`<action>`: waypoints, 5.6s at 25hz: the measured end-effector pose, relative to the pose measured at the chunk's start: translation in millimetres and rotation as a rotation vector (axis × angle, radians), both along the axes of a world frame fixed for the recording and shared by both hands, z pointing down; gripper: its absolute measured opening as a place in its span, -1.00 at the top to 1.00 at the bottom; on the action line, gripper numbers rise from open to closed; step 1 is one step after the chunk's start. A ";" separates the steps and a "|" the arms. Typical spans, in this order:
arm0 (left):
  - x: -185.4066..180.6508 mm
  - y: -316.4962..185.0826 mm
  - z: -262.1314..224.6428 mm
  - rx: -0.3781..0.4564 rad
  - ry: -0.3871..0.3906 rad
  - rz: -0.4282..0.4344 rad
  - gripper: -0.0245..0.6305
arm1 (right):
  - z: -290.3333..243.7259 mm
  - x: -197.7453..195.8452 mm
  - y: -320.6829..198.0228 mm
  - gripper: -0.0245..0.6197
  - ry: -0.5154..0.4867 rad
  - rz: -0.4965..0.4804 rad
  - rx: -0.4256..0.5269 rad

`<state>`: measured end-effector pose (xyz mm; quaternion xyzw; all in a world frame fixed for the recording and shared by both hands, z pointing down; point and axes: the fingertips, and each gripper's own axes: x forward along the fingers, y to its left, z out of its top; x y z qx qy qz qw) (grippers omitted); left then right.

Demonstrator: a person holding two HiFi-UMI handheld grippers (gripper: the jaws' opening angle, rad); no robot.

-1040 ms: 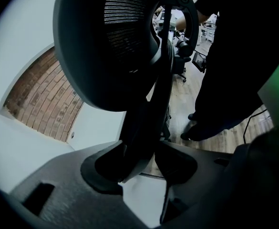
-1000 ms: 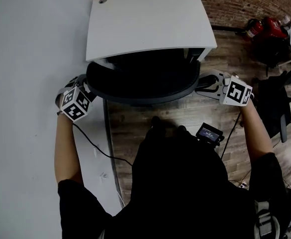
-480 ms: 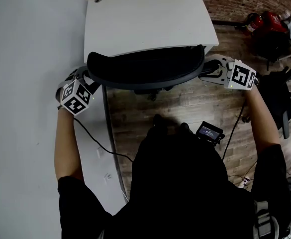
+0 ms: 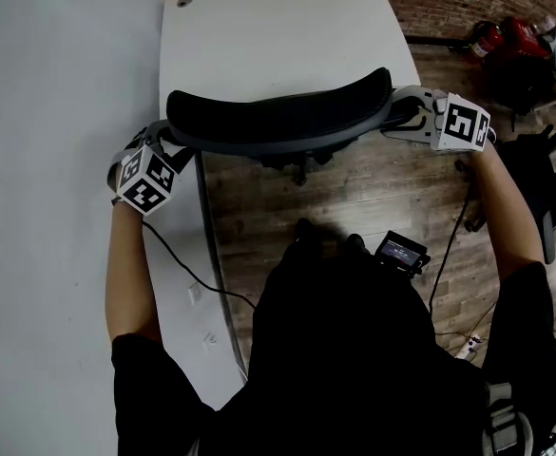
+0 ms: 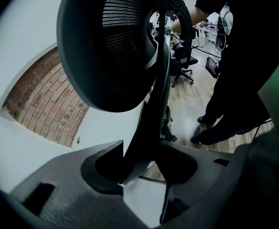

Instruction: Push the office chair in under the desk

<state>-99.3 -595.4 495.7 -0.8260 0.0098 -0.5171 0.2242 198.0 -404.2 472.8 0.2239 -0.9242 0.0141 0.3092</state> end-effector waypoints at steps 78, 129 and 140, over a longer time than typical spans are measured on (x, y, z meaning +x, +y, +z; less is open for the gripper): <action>16.4 113.6 -185.8 -0.266 1.226 -0.268 0.88 | -169.8 -12.7 51.1 0.89 -0.524 0.687 0.471; -139.6 406.1 -111.1 -0.402 1.178 -0.162 0.88 | -109.9 -296.9 307.1 0.90 -0.491 0.723 0.397; -123.5 443.7 -117.8 -0.418 1.185 -0.112 0.88 | -106.9 -308.4 332.0 0.90 -0.434 0.660 0.348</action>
